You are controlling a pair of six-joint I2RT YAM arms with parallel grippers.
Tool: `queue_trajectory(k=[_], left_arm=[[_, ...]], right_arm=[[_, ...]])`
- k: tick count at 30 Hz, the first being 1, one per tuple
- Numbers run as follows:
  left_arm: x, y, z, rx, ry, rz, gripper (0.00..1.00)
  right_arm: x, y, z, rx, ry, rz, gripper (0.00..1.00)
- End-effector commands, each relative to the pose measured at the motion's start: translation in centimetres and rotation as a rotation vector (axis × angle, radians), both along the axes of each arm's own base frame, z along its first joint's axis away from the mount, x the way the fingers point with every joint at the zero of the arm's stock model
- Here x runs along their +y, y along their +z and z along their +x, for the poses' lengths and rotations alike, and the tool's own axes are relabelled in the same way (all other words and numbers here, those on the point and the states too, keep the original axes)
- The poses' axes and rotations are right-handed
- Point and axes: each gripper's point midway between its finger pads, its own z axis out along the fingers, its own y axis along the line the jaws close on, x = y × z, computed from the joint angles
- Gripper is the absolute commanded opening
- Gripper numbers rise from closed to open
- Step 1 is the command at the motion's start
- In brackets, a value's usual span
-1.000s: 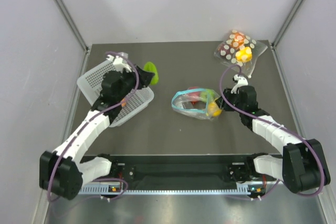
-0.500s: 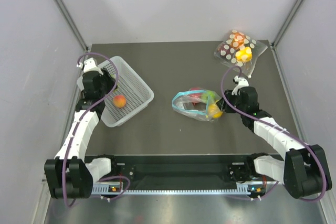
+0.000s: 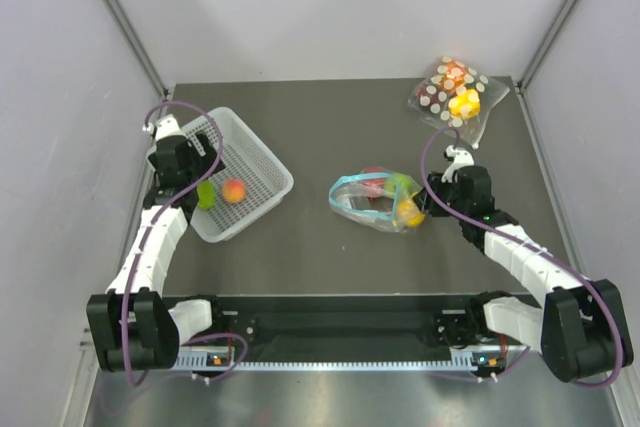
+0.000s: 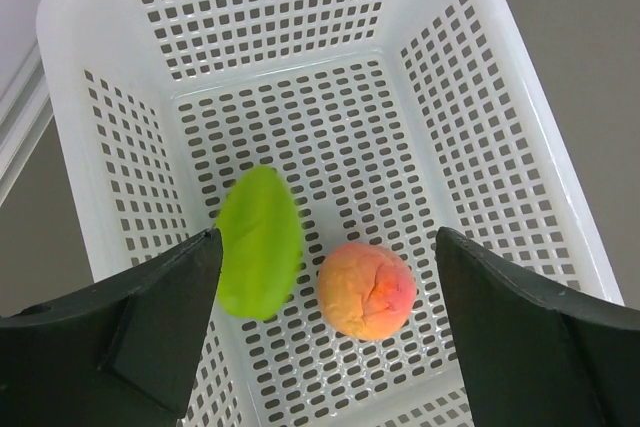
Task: Open the zip-top bag and remove the fake food
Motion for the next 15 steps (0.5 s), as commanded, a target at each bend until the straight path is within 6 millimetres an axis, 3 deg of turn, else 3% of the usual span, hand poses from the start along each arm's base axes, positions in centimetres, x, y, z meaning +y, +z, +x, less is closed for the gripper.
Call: queue_trajectory(k=[1,8,11,13,14,15], left_arm=[[0.6,1.4,0.3,-0.034,0.021,0.019,0.92],[-0.8,2.2,0.4,-0.058,-0.066,0.004,0.9],[-3.4,3.0,0.6,-0.089,-0.166,-0.023,0.89],[-3.9,3.7,0.5,-0.109,-0.181,-0.004,0.89],[-6.1,4.0,0.4,-0.121,-0.246,-0.003,0.89],[-6.9,4.4,0.4,-0.131,-0.269,0.005,0.89]], right_arm=[[0.1,0.9,0.2,-0.033,0.013,-0.01,0.39],[0.1,0.8,0.2,-0.031,0.017,-0.01,0.39],[0.0,0.6,-0.1,-0.012,0.017,-0.017,0.39],[0.0,0.7,-0.1,-0.015,0.017,-0.017,0.39],[0.1,0.7,0.0,-0.013,0.02,-0.016,0.39],[0.1,0.7,-0.1,-0.014,0.022,-0.017,0.39]])
